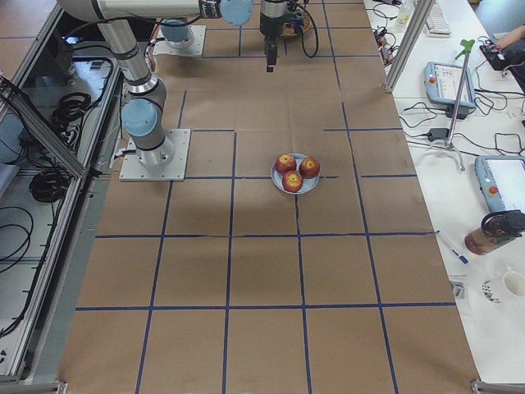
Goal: Transfer apple from basket to plate
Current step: 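Lift the apple with the left gripper and carry it toward the table center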
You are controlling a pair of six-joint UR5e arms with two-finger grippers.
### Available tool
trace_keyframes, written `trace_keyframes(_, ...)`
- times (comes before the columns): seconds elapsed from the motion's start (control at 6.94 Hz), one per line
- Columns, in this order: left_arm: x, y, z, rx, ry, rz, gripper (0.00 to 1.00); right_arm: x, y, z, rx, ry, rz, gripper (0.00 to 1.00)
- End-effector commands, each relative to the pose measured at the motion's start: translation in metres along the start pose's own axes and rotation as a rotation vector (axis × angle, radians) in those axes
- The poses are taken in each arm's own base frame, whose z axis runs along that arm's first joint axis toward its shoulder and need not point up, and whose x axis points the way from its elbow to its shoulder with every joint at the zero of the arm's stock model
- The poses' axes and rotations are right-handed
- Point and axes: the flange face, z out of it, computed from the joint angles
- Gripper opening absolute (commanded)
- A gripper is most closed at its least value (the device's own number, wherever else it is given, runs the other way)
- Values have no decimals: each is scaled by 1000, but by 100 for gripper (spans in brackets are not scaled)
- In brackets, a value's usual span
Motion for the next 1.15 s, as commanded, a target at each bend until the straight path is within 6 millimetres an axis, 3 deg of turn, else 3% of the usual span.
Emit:
trace_keyframes(0.0,127,-18,-3,5,14,-91,31,0,0,0,0,0,0,100)
trace_keyframes(0.29,225,-53,34,-17,13,-106,32,0,0,0,0,0,0,100)
trace_keyframes(0.43,263,-68,62,-38,1,-98,32,0,0,0,0,0,0,100)
trace_keyframes(0.58,282,-80,72,-25,0,-120,33,0,0,0,0,0,0,100)
trace_keyframes(1.01,295,-85,86,-22,7,-116,33,0,0,0,0,0,0,100)
